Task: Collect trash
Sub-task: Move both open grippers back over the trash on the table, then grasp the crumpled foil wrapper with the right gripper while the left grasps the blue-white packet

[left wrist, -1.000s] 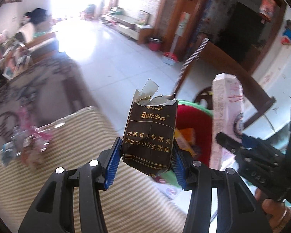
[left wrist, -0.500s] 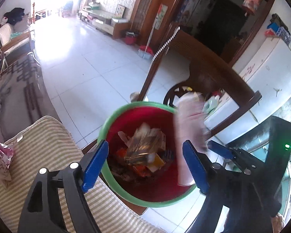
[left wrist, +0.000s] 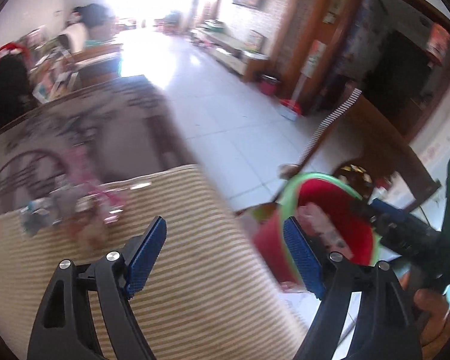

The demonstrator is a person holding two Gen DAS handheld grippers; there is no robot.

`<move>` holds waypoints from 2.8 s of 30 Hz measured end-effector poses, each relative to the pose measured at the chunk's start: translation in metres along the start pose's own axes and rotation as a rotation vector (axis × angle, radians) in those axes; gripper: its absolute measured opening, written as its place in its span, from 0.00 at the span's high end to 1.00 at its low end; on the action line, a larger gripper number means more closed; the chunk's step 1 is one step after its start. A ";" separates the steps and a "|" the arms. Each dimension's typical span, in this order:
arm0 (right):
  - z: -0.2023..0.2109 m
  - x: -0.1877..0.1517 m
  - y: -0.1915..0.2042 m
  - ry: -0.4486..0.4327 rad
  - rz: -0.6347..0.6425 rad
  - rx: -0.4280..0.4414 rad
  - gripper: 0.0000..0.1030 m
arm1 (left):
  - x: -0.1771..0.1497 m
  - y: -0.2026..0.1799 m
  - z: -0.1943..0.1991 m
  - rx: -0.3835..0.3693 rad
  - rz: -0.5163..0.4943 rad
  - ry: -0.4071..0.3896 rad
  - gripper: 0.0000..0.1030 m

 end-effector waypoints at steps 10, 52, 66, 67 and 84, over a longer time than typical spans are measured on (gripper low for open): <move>-0.051 -0.014 0.152 0.103 0.174 0.123 0.23 | -0.035 0.163 0.022 0.149 0.187 0.028 0.25; -0.094 -0.068 0.299 0.246 0.229 0.173 0.71 | -0.037 0.318 -0.059 -0.029 0.430 0.198 0.82; -0.055 -0.075 0.321 0.192 0.285 0.219 0.71 | -0.052 0.313 0.018 0.004 0.403 0.057 0.83; -0.051 -0.076 0.321 0.186 0.287 0.220 0.71 | -0.051 0.310 0.021 0.004 0.394 0.049 0.83; -0.026 -0.084 0.284 0.145 0.222 0.184 0.71 | -0.049 0.266 0.038 -0.011 0.302 0.023 0.83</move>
Point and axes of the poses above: each gripper's, at about its wrist camera, not at the fingertips, and z roughly against the way its jaws point, y to its left, x to its top, the point moved 10 cm from there along -z, roughly the way its jaws point, and after that the axes turned 3 degrees about z, right-handed, at the moved point
